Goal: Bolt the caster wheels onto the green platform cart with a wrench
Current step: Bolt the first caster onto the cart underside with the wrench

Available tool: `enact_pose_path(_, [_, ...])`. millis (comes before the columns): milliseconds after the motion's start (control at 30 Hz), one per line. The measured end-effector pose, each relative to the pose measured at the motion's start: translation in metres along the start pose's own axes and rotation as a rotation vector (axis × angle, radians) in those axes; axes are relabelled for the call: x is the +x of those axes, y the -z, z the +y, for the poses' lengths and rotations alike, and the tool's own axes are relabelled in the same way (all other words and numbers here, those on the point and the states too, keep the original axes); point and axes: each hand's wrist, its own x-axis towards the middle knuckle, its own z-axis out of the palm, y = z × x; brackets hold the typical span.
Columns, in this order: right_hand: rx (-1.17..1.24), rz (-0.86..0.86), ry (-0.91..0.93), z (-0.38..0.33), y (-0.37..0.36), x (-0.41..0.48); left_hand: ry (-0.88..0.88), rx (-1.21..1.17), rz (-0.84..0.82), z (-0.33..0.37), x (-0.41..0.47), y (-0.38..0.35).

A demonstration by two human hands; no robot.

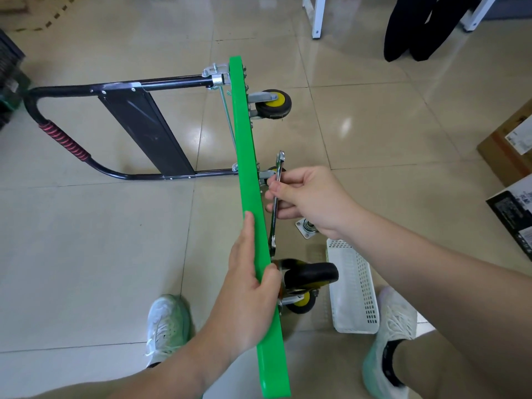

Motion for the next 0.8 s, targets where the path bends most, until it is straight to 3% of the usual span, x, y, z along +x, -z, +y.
enact_pose_path(300, [-0.037,0.013,0.042,0.004,-0.009,-0.007,0.000,-0.014,0.003,0.001,-0.001,0.002])
enact_pose_path(800, [-0.084,-0.028,0.399,0.050,-0.012,-0.100,-0.029,-0.039,0.006,-0.005,0.001,0.002])
